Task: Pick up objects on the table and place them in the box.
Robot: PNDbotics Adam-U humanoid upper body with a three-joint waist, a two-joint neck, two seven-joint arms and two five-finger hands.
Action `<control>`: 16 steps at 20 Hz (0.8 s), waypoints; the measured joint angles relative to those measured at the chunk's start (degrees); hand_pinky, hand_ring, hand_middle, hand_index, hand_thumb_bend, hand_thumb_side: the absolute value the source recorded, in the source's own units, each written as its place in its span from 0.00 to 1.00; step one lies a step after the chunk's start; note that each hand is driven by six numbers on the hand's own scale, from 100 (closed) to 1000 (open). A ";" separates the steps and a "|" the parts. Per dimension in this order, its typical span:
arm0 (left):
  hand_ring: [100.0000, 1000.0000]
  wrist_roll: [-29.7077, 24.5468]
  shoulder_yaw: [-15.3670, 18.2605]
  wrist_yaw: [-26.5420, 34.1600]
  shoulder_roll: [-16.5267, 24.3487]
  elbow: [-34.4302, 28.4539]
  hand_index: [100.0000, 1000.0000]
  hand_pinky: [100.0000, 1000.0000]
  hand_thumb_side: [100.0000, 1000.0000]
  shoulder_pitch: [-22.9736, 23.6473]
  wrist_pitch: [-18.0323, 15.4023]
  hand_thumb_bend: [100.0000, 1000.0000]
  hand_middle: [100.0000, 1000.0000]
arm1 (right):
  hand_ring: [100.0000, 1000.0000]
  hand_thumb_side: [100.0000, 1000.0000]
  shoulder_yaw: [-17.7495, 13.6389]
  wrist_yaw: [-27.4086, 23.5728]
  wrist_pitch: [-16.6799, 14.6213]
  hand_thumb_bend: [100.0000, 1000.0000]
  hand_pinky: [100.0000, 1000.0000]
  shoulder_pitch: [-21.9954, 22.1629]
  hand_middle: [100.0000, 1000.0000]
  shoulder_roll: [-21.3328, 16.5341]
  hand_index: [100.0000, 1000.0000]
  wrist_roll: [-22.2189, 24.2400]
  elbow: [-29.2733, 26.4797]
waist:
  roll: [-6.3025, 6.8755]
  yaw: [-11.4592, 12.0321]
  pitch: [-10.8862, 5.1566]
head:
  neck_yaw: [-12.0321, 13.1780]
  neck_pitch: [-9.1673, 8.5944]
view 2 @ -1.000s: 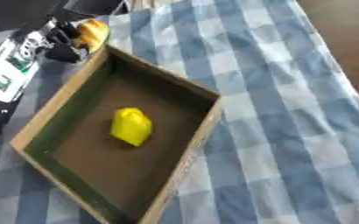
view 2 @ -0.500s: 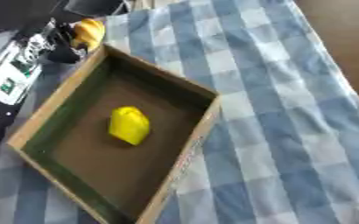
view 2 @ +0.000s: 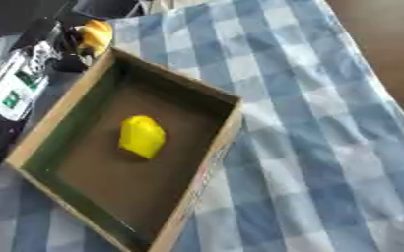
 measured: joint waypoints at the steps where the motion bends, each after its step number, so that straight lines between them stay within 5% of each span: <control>1: 0.47 -0.04 -0.30 -0.06 0.00 -0.28 0.49 0.56 0.00 0.08 -0.25 0.09 0.43 | 0.85 0.39 0.00 0.00 0.06 0.15 0.78 0.18 0.59 0.03 0.79 -0.05 0.00 | -0.17 0.23 -0.09 | -0.10 0.22; 8: 0.46 -2.20 -2.83 -0.04 0.22 -5.67 0.49 0.56 0.00 0.97 -2.40 0.08 0.43 | 0.84 0.38 -0.04 -0.02 0.33 0.15 0.78 1.24 0.60 0.28 0.79 -0.39 0.00 | -1.81 2.90 -2.82 | -1.18 2.50; 16: 0.46 -7.77 -6.78 1.58 2.41 -20.34 0.49 0.57 0.00 2.35 -4.60 0.05 0.44 | 0.84 0.37 -0.07 -0.03 0.41 0.16 0.78 2.75 0.60 0.31 0.79 -0.90 0.00 | -4.16 6.51 -5.97 | -3.44 5.99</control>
